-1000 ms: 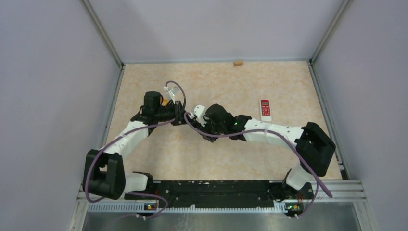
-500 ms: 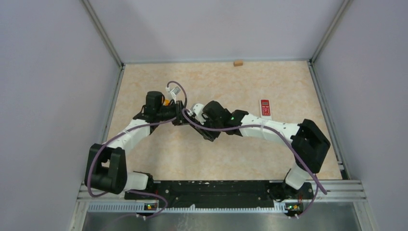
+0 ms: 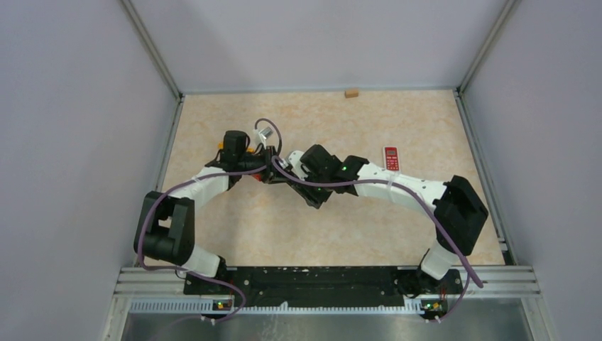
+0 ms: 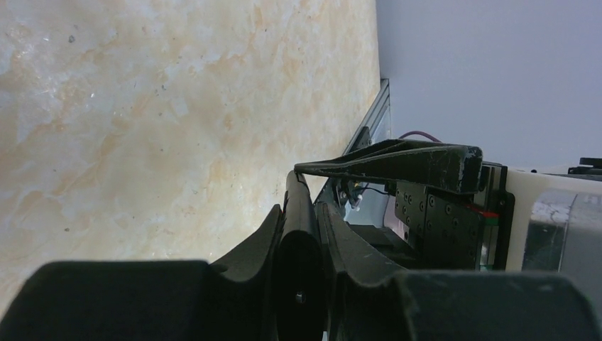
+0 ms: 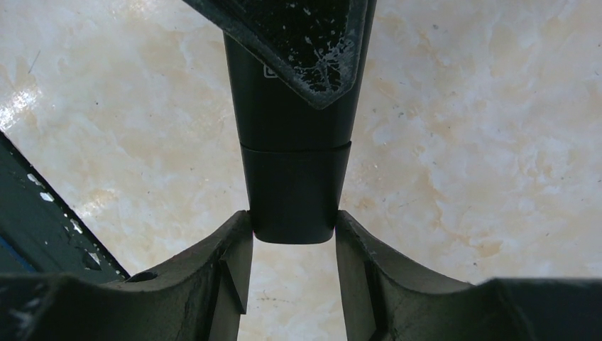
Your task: Load the batteries into the remote control
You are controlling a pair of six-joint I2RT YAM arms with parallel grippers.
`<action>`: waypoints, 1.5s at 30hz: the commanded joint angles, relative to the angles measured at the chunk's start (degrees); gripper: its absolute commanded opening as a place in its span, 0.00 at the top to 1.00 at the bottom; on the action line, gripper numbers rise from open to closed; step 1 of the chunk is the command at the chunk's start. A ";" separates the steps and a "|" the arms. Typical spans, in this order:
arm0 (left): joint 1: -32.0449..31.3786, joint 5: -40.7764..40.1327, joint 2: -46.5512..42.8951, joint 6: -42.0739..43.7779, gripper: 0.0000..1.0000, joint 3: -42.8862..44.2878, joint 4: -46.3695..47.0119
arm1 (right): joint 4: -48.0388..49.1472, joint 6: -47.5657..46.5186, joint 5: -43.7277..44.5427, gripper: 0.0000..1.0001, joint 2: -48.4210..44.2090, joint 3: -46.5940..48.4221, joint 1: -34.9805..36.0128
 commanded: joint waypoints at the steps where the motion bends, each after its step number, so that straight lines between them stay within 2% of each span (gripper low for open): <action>1: -1.69 8.53 0.37 -4.52 1.00 3.20 1.61 | 2.63 -0.14 1.50 0.54 -2.44 2.02 -0.34; 17: -0.66 4.48 5.34 -4.86 1.00 4.80 0.57 | -0.84 0.86 5.04 0.51 -2.28 3.15 -0.40; 26: 0.04 3.71 7.07 -6.03 1.00 5.28 1.82 | 3.34 0.55 3.74 0.35 -4.66 0.03 -0.42; 32: 0.82 3.02 6.69 -6.51 1.00 5.05 2.16 | 5.47 0.57 0.53 0.31 -5.69 -1.39 -0.42; 36: 1.72 2.81 6.09 -6.70 1.00 4.76 2.25 | 9.04 1.15 -1.63 0.24 -8.76 -3.72 -0.54; 41: 2.97 2.70 5.26 -7.72 1.00 4.27 3.37 | 18.02 10.47 -4.88 0.20 -14.00 -9.41 -3.16; 45: 3.95 2.98 5.10 -8.96 1.00 4.16 4.34 | 26.81 21.69 -1.60 0.16 -19.09 -15.78 -5.03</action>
